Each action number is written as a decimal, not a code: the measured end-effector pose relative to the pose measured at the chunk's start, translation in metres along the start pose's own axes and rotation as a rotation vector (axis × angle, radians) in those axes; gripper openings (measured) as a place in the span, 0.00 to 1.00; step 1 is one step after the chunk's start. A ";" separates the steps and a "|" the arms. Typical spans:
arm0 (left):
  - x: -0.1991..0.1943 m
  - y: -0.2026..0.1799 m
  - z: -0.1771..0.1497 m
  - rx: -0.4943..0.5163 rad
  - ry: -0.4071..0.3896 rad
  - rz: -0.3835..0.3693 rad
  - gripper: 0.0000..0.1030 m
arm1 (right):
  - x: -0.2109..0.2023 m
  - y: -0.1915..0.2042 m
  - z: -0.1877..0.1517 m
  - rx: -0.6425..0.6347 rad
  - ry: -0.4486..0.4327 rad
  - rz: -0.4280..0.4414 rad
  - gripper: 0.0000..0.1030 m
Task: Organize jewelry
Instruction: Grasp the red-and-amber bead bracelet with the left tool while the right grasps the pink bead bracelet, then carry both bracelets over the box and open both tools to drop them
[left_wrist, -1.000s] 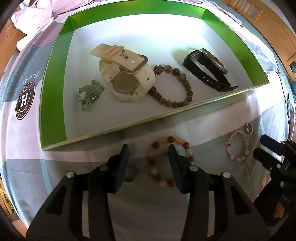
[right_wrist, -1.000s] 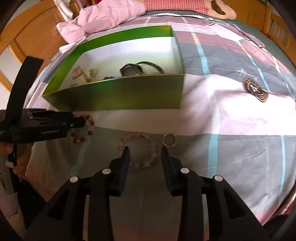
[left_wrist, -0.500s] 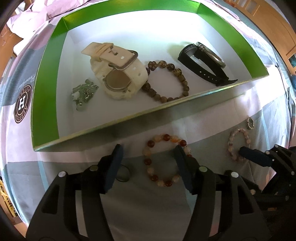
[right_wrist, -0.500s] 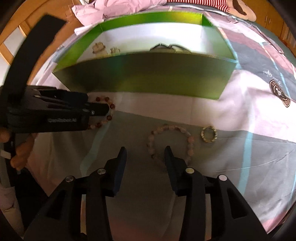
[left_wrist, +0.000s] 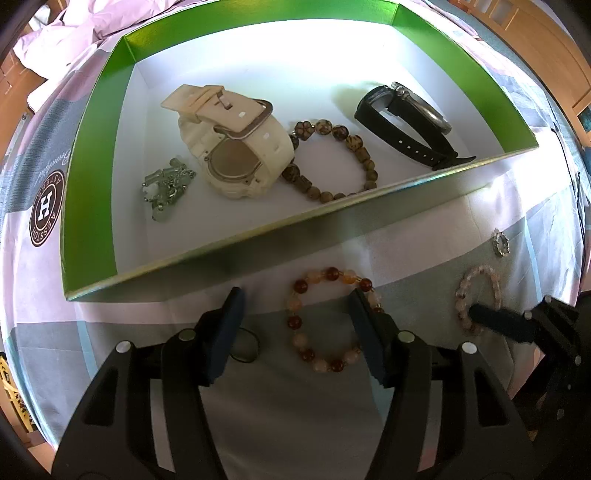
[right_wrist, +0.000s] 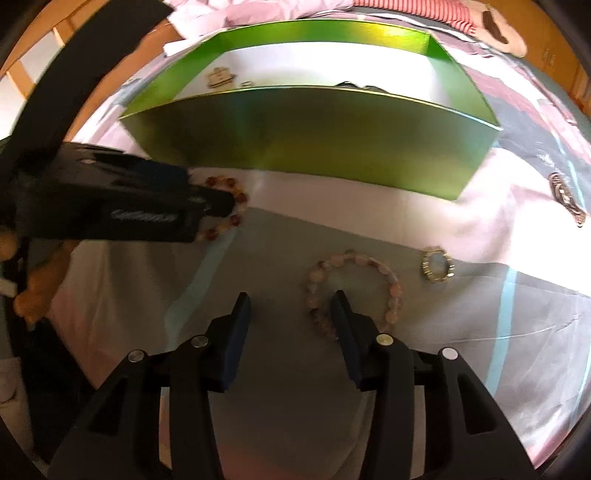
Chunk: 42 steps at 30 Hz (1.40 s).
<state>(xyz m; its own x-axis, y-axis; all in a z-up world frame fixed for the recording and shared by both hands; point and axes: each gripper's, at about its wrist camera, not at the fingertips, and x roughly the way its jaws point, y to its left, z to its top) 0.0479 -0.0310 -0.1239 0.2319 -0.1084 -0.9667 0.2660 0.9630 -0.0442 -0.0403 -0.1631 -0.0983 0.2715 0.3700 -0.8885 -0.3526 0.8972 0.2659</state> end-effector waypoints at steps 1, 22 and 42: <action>0.000 0.000 0.000 -0.001 0.000 -0.002 0.58 | -0.002 0.001 0.001 0.015 0.001 0.063 0.45; 0.000 0.003 -0.001 0.012 -0.009 0.012 0.58 | -0.004 -0.016 -0.004 0.032 -0.021 -0.186 0.44; -0.033 0.003 -0.005 0.036 -0.054 0.038 0.08 | -0.025 -0.009 0.003 -0.006 -0.117 -0.206 0.07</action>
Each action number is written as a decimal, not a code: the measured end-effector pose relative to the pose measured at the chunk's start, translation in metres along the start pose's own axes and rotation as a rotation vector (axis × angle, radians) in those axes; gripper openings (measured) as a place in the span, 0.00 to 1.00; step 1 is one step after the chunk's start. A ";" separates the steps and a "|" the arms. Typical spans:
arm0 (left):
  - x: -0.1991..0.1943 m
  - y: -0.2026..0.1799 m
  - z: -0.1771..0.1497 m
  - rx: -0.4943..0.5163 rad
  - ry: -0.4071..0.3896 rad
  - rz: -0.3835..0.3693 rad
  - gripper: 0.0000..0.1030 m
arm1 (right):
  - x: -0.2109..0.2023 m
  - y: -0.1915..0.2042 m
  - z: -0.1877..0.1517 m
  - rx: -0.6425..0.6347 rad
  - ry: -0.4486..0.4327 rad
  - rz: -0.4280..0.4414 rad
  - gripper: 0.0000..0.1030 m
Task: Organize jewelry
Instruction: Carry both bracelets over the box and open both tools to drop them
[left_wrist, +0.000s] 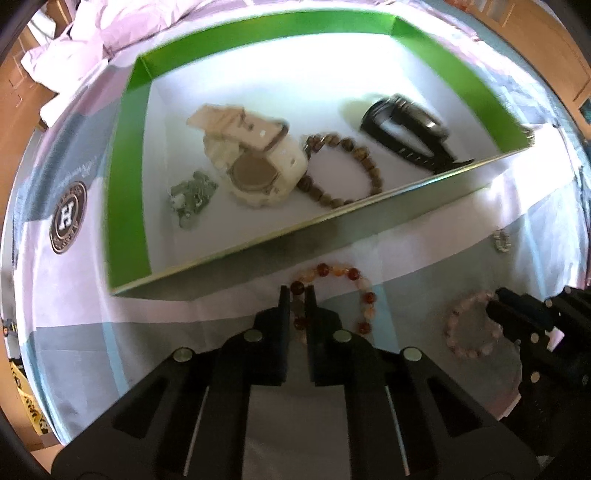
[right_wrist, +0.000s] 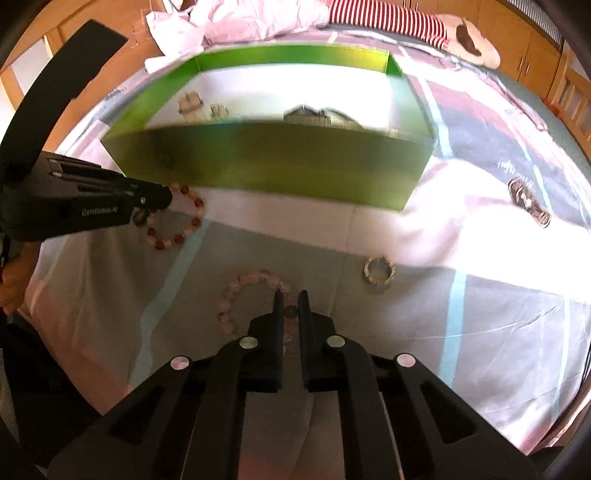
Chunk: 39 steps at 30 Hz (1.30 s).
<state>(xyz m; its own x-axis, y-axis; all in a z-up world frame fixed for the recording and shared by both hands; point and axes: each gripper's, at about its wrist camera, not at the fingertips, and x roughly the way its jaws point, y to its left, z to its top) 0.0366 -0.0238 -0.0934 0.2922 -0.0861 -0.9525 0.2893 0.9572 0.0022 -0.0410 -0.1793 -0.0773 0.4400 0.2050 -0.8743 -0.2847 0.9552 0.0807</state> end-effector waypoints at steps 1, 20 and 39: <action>-0.007 -0.001 -0.001 0.008 -0.017 -0.012 0.08 | -0.008 -0.001 0.004 0.004 -0.020 0.005 0.07; -0.102 0.047 0.063 -0.129 -0.339 -0.133 0.08 | -0.052 -0.010 0.117 0.059 -0.294 0.096 0.08; -0.065 0.082 0.078 -0.219 -0.298 -0.005 0.34 | -0.024 -0.024 0.117 0.110 -0.236 0.135 0.53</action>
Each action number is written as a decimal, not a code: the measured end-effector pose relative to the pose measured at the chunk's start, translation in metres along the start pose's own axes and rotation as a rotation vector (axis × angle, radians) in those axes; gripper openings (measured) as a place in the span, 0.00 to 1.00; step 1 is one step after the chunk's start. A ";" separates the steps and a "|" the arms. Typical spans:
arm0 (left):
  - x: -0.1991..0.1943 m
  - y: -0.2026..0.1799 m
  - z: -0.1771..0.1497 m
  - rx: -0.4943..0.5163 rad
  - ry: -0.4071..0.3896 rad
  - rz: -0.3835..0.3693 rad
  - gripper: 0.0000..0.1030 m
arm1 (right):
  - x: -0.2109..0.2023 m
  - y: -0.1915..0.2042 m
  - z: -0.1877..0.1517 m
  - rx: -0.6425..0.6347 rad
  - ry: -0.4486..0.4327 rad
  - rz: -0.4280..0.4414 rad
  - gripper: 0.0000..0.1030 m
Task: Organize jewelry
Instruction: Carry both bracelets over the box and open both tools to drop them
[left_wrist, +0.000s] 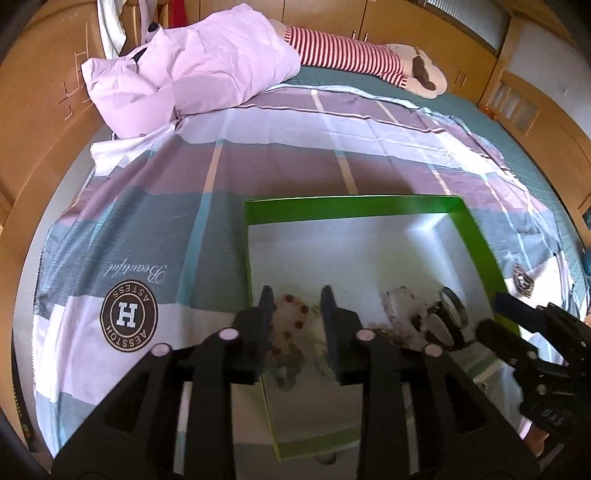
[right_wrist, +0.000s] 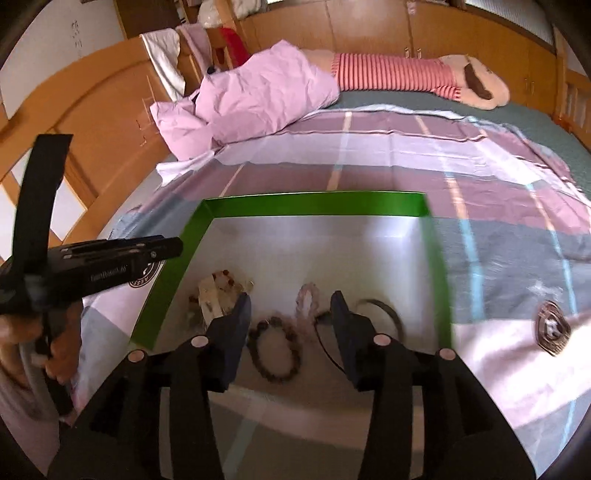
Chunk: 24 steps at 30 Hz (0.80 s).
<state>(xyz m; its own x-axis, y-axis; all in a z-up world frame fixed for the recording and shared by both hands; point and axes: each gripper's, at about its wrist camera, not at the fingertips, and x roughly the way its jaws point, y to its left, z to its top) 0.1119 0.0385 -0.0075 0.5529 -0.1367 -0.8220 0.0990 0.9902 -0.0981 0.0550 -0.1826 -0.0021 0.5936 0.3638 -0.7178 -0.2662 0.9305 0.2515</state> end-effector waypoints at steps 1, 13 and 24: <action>-0.005 -0.001 -0.002 -0.001 -0.002 -0.008 0.37 | -0.009 -0.006 -0.005 0.018 -0.007 0.003 0.56; -0.051 -0.030 -0.096 0.087 0.098 -0.224 0.63 | -0.016 -0.067 -0.098 0.046 0.215 -0.099 0.62; 0.008 -0.002 -0.112 -0.026 0.290 -0.015 0.63 | 0.004 -0.009 -0.120 -0.124 0.259 0.043 0.62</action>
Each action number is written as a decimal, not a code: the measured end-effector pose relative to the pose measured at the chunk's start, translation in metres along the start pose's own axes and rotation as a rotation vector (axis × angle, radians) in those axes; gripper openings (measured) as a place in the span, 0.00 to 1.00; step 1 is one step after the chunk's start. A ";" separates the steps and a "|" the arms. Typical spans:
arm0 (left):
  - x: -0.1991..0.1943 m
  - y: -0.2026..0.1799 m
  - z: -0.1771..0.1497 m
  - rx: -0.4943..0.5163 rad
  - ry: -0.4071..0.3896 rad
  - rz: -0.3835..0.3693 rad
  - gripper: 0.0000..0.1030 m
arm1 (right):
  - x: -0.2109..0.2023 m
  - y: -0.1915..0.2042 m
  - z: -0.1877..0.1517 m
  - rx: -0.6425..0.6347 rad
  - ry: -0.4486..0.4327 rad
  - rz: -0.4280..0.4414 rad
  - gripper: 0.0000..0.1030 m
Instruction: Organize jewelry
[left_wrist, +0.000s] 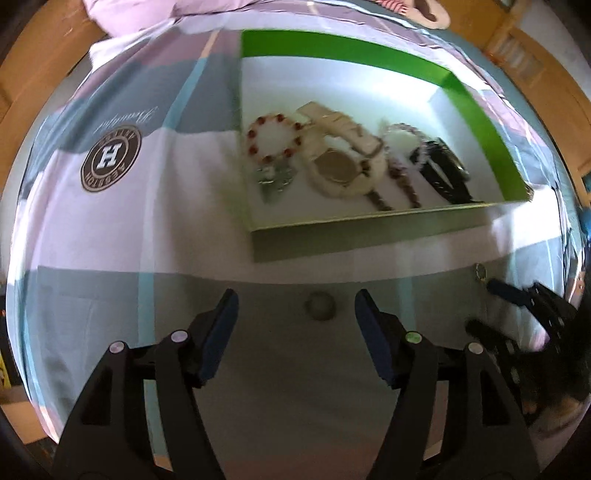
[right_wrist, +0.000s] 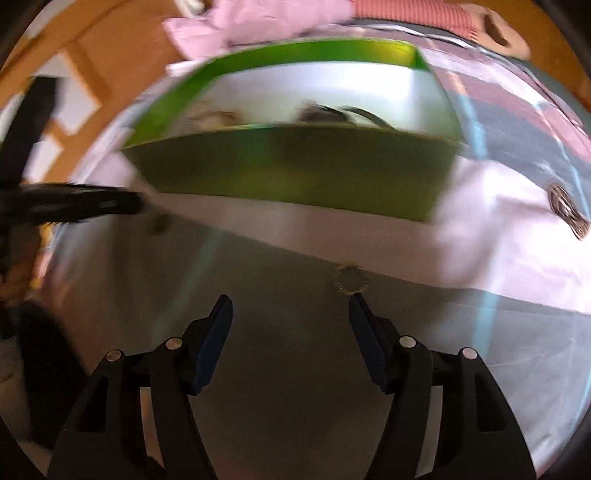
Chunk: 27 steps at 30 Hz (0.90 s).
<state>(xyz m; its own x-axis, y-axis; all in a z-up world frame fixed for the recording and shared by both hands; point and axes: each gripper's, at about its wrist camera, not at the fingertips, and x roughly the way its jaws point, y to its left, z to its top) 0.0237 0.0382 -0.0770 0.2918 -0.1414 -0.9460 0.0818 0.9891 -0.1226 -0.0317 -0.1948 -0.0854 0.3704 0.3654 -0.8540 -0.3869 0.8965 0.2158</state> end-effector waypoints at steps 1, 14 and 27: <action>0.002 0.002 0.000 -0.012 0.002 0.001 0.63 | -0.002 0.000 0.000 0.001 -0.002 -0.016 0.62; 0.027 -0.013 -0.002 -0.012 0.047 -0.010 0.44 | -0.001 -0.025 0.000 0.113 0.000 -0.086 0.62; 0.027 0.009 0.002 -0.075 0.051 -0.008 0.21 | 0.010 0.013 0.011 -0.010 0.016 0.038 0.62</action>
<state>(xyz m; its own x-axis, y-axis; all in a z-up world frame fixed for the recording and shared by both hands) 0.0340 0.0436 -0.1027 0.2422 -0.1491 -0.9587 0.0114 0.9885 -0.1509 -0.0243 -0.1768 -0.0859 0.3417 0.3948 -0.8529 -0.4089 0.8795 0.2433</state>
